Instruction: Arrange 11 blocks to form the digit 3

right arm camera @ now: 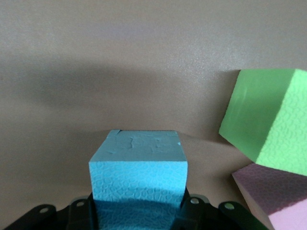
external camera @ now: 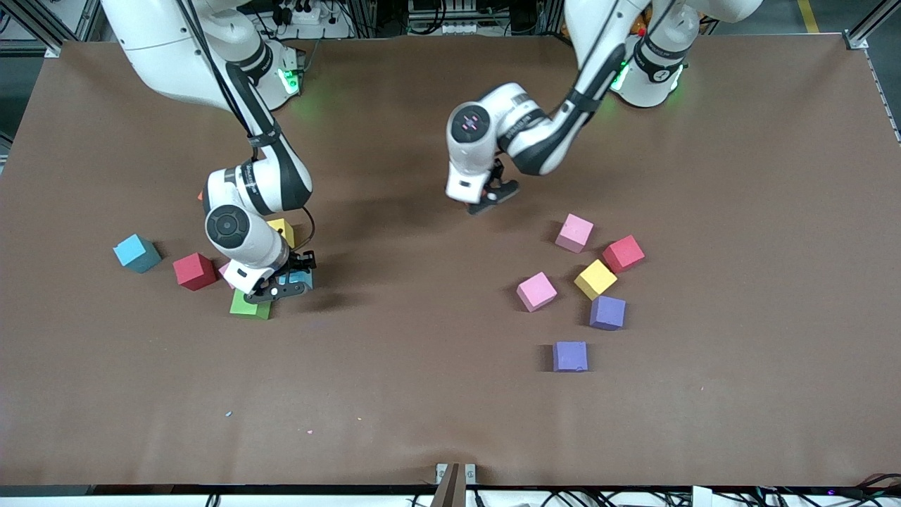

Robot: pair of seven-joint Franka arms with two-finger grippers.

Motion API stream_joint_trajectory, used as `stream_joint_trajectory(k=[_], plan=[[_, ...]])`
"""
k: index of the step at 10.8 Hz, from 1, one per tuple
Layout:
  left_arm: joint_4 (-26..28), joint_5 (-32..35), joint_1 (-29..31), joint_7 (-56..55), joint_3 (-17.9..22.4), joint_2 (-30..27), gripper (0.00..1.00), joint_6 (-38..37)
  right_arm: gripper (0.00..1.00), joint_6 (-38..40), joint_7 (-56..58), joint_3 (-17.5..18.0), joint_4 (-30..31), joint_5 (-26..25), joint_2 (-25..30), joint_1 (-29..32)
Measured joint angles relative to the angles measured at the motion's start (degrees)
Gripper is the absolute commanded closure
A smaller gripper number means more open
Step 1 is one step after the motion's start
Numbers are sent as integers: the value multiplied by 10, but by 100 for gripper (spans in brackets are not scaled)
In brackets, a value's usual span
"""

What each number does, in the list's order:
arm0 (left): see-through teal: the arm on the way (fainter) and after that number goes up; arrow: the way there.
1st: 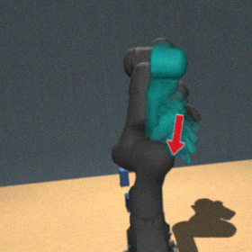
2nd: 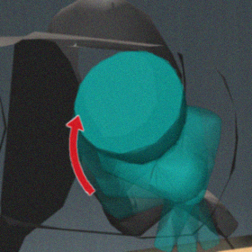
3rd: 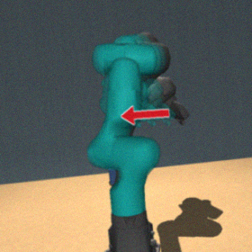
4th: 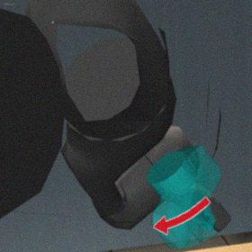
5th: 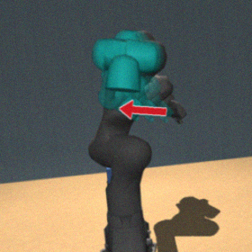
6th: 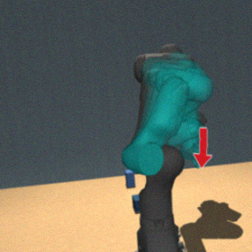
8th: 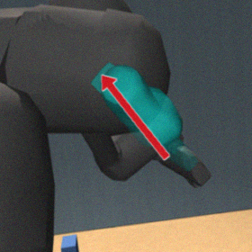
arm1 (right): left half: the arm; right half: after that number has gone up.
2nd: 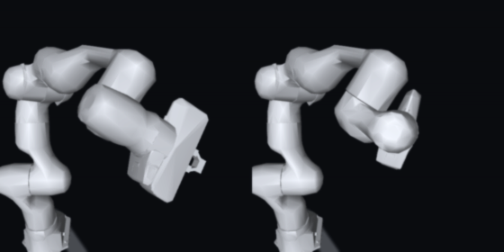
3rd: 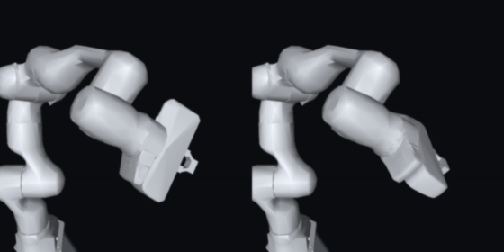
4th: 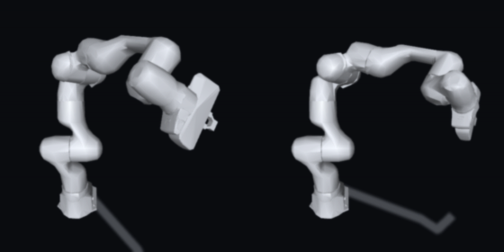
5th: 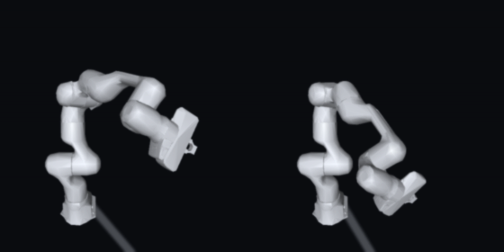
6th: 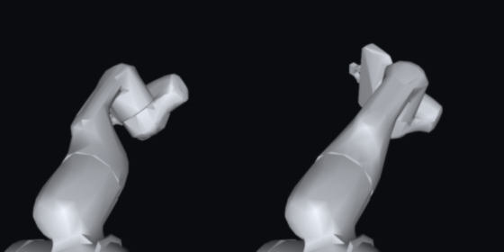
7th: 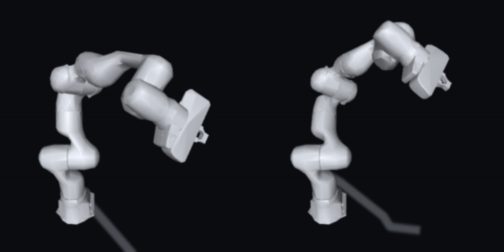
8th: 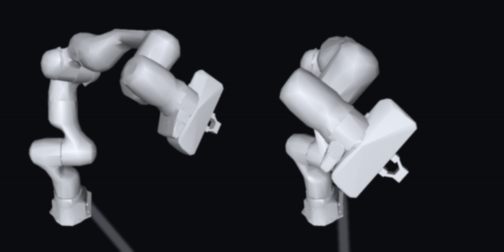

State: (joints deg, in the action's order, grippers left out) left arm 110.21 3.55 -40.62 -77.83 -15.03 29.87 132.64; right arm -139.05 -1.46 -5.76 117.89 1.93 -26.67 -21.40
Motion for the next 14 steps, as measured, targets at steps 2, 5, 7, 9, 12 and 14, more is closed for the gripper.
stream_joint_trajectory(k=[2,5,7,9,12,14], plan=[[-15,2,-26,87,0,4,87,0,77,21,88,-1,-7,0,14,0],[-22,3,-34,182,1,11,87,0,77,53,273,-3,-10,0,51,2],[-22,3,-36,203,1,19,87,0,77,56,407,-6,-10,0,59,13],[-23,3,-48,205,1,24,84,0,77,55,519,-7,-10,0,59,24],[-24,3,-55,203,1,29,1,0,77,53,609,-6,-10,0,63,20],[-24,3,-57,172,1,36,0,0,77,53,640,-4,-10,0,66,19]])
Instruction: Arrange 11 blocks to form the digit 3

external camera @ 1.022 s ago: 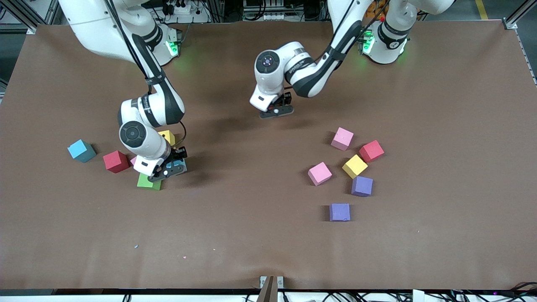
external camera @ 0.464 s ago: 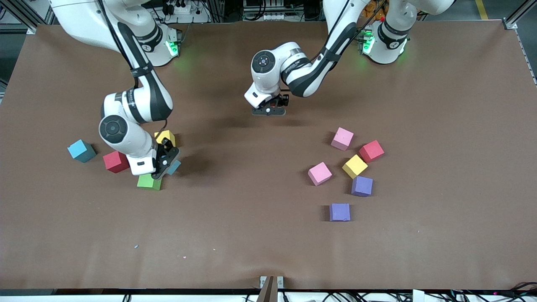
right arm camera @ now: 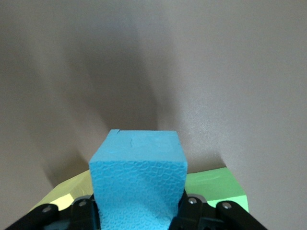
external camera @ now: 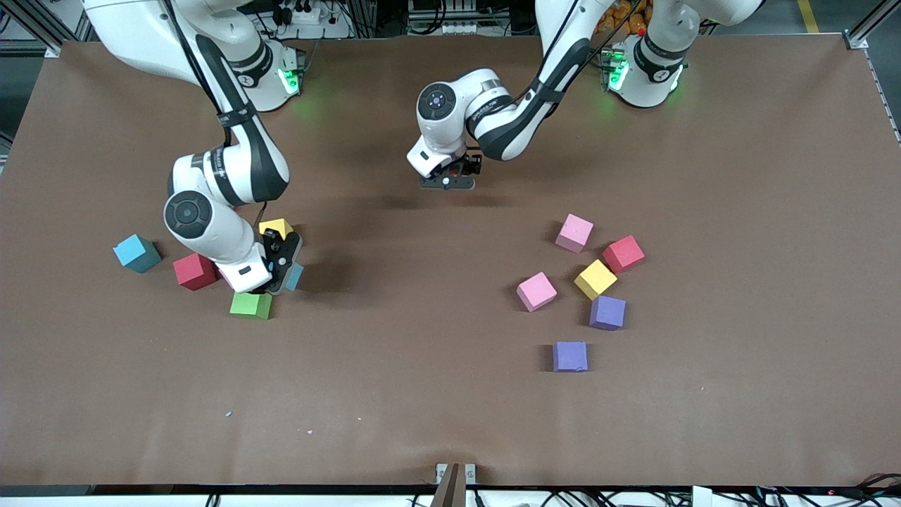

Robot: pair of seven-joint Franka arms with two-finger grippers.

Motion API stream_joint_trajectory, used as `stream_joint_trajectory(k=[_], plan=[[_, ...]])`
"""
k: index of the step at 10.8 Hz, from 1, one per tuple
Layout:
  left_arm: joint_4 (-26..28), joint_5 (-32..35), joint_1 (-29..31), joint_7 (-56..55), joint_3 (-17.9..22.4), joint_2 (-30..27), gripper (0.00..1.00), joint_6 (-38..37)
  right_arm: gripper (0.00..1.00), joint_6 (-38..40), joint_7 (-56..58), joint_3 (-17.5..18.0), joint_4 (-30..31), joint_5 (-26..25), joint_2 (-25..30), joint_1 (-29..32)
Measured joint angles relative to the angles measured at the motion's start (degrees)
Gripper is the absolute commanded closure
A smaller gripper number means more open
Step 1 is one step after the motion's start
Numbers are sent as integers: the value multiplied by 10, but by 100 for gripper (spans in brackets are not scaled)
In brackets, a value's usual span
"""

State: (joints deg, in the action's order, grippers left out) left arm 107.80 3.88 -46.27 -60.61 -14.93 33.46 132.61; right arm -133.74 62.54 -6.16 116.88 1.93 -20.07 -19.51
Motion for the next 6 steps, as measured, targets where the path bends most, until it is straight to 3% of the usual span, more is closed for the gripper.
stream_joint_trajectory(k=[6], plan=[[-34,0,-4,-68,3,-16,0,-25,77,0,13,4,0,0,1,-10]])
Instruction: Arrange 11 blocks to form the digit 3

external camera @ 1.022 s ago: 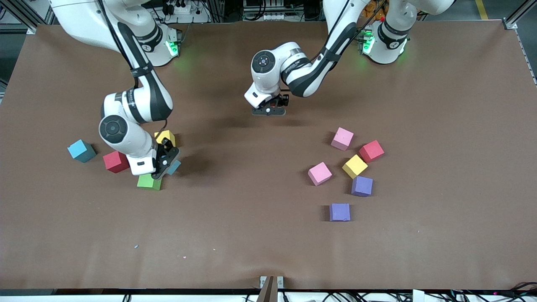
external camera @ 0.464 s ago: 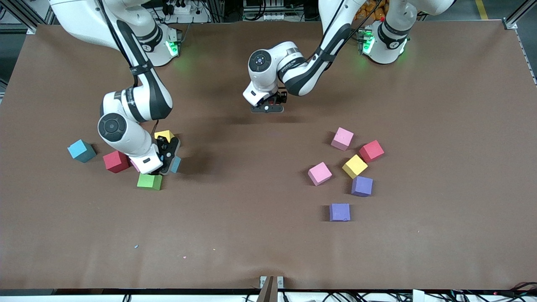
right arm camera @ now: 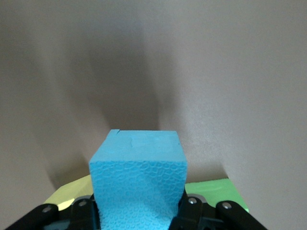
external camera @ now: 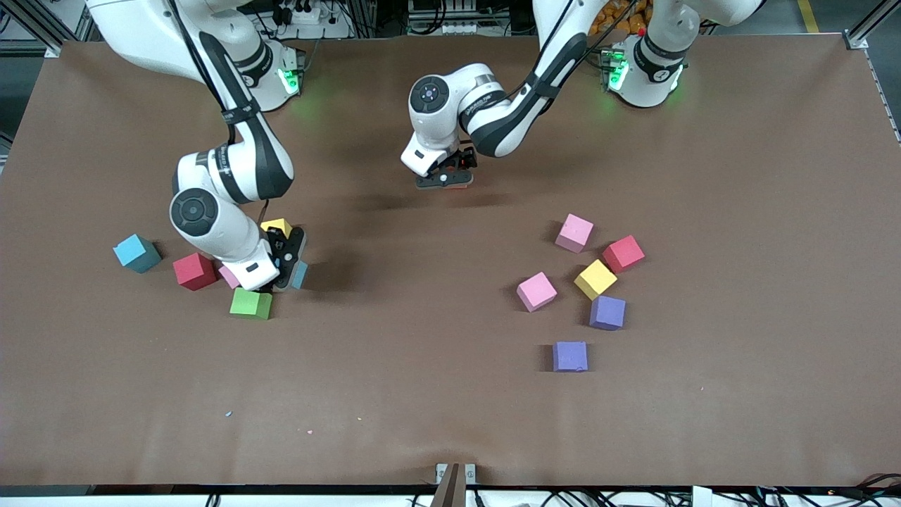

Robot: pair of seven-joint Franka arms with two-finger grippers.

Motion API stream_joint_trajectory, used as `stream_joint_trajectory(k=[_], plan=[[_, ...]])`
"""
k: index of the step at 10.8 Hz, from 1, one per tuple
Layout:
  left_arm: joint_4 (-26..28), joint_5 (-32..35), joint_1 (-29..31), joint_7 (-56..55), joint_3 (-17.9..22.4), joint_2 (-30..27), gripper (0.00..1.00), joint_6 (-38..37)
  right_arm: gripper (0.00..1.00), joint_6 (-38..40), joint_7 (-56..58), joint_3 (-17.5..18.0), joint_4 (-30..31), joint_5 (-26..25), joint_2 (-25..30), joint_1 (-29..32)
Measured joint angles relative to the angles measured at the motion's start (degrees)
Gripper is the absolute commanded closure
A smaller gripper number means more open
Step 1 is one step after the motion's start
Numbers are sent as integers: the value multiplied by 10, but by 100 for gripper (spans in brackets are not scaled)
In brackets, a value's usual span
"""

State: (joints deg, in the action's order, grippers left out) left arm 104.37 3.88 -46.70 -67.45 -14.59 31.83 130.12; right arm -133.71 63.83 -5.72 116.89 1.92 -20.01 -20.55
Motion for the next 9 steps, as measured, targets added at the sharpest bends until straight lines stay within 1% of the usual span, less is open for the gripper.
stream_joint_trajectory(k=[3,5,7,9], plan=[[-5,0,23,0,7,-58,0,-52,79,1,0,1,0,0,1,-23],[-5,0,65,0,10,-94,0,-90,79,4,0,2,0,0,3,-54],[-5,3,142,7,12,-115,0,-120,79,10,-13,2,0,0,4,-97],[-19,4,222,49,15,-113,0,-121,79,17,-61,3,1,0,4,-147]])
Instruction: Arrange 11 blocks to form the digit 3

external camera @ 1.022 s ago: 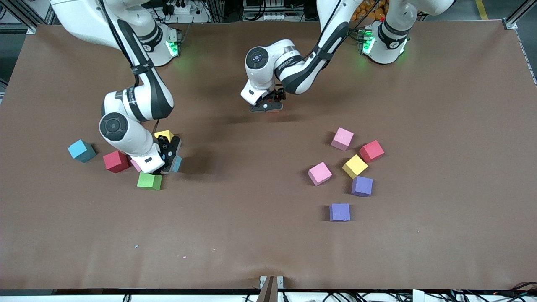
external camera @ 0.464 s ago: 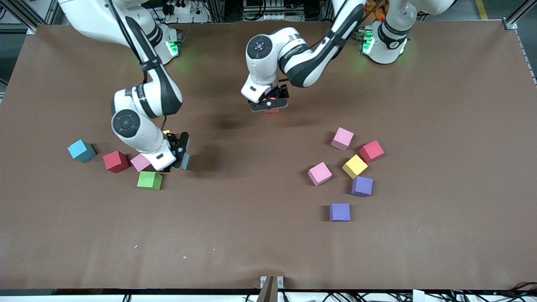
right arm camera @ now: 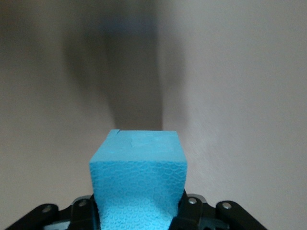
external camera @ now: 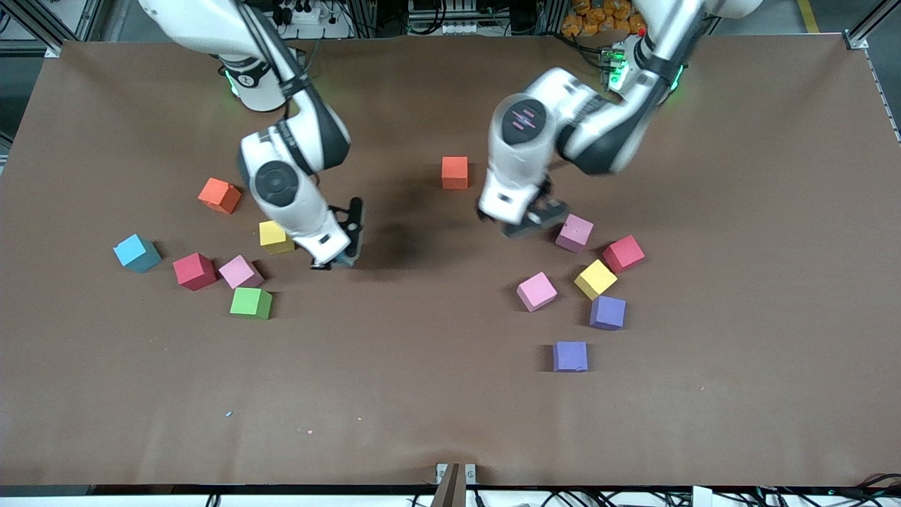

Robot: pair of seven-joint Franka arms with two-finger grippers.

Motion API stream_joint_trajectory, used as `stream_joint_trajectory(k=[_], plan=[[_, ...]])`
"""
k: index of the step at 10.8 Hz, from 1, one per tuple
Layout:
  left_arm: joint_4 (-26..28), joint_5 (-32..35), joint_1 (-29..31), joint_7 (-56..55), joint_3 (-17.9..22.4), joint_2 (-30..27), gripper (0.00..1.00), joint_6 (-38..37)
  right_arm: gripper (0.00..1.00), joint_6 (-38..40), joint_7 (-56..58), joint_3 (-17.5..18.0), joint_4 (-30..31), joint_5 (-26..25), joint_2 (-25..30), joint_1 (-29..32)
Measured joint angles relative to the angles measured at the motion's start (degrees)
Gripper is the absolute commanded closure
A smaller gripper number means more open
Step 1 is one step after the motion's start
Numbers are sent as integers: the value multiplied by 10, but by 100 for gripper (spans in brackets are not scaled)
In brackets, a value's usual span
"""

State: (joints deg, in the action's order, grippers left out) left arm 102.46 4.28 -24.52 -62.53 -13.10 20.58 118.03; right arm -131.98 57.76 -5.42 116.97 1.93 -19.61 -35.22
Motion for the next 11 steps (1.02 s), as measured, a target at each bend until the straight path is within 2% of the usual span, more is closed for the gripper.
stream_joint_trajectory(k=[2,5,8,11], plan=[[-51,12,43,15,7,35,0,0,79,2,-61,1,1,0,0,-57],[-114,55,50,16,9,115,0,1,79,2,-130,1,6,0,0,-136],[-170,56,52,14,14,181,0,8,79,-27,-144,1,38,0,1,-168],[-190,56,51,-10,14,212,0,9,79,-59,-184,1,77,0,6,-199]])
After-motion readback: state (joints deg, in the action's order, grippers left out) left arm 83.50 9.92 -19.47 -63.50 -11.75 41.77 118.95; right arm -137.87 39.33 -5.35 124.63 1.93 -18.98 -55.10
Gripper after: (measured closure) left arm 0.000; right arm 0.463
